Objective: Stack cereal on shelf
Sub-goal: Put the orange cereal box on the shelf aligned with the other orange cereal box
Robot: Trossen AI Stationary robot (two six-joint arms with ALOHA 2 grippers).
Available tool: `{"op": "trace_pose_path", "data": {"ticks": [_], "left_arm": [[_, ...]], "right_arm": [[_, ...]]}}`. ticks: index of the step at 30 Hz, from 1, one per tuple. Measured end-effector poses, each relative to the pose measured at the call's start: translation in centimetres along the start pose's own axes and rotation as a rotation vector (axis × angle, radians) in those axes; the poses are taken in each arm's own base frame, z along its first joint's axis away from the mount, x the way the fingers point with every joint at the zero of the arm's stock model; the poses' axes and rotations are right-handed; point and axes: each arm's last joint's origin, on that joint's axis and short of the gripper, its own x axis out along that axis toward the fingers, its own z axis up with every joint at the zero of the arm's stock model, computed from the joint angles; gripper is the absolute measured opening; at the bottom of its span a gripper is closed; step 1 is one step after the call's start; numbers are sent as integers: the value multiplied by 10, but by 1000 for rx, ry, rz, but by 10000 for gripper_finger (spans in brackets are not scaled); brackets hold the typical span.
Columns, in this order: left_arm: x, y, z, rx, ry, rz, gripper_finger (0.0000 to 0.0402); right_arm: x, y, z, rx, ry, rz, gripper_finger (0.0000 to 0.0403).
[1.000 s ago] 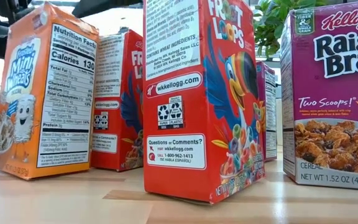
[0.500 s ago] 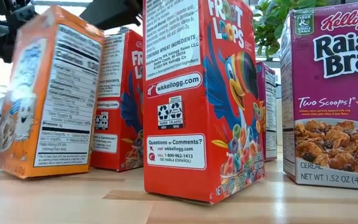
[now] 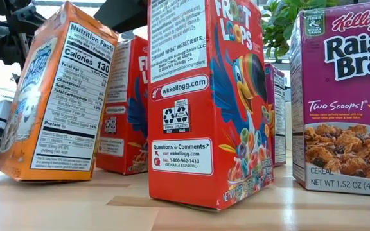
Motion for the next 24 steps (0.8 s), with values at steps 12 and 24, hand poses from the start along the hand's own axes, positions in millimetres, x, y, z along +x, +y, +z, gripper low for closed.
{"op": "trace_pose_path", "data": {"ticks": [12, 24], "left_arm": [[0, 0, 0, 2, -1, 1, 300], [0, 0, 0, 6, -1, 1, 300]], "right_arm": [[-16, 4, 7, 22, -13, -39, 311], [-19, 10, 5, 83, -16, -34, 311]]}}
